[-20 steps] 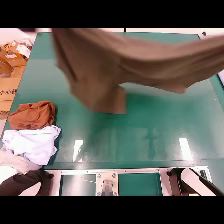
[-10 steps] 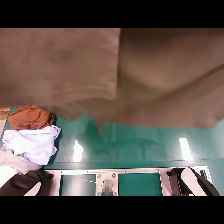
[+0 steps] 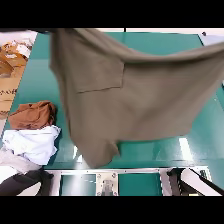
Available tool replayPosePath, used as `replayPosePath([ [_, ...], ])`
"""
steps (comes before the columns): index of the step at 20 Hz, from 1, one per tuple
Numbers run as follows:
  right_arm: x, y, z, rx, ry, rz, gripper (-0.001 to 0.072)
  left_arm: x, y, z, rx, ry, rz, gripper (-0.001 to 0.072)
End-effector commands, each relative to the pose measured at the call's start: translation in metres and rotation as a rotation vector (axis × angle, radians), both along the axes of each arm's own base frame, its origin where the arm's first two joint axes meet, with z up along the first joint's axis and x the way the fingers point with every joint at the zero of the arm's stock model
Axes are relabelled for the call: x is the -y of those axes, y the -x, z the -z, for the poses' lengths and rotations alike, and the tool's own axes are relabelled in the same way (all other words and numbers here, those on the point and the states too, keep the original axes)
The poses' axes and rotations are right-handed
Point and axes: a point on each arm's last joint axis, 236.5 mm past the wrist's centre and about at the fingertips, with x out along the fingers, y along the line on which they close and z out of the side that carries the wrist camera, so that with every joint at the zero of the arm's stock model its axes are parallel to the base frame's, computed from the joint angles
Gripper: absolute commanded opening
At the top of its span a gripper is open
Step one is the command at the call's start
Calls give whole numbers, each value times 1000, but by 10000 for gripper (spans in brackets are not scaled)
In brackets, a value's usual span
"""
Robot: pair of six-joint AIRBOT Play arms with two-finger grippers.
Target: Fold the shirts.
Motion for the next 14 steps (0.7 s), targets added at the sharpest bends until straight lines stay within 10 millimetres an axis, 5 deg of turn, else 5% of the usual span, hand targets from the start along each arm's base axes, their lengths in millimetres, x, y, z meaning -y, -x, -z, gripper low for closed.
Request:
replayPosePath([
  [1, 8, -47, 139, -171, -57, -16, 17, 18, -81, 130, -184, -30, -41, 39],
  [4, 4, -84, 230, -279, -171, -43, 17, 8, -120, 222, -331, -25, -121, 39],
  [7, -1, -115, 276, -320, -284, -102, 18, -33, -147, 262, -409, 77, -247, 39],
  [10, -3, -142, 279, -302, -328, -160, 18, -57, -166, 257, -376, 171, -286, 39],
  [14, 2, -176, 248, -207, -304, -176, 18, -68, -178, 250, -334, 208, -301, 39],
])
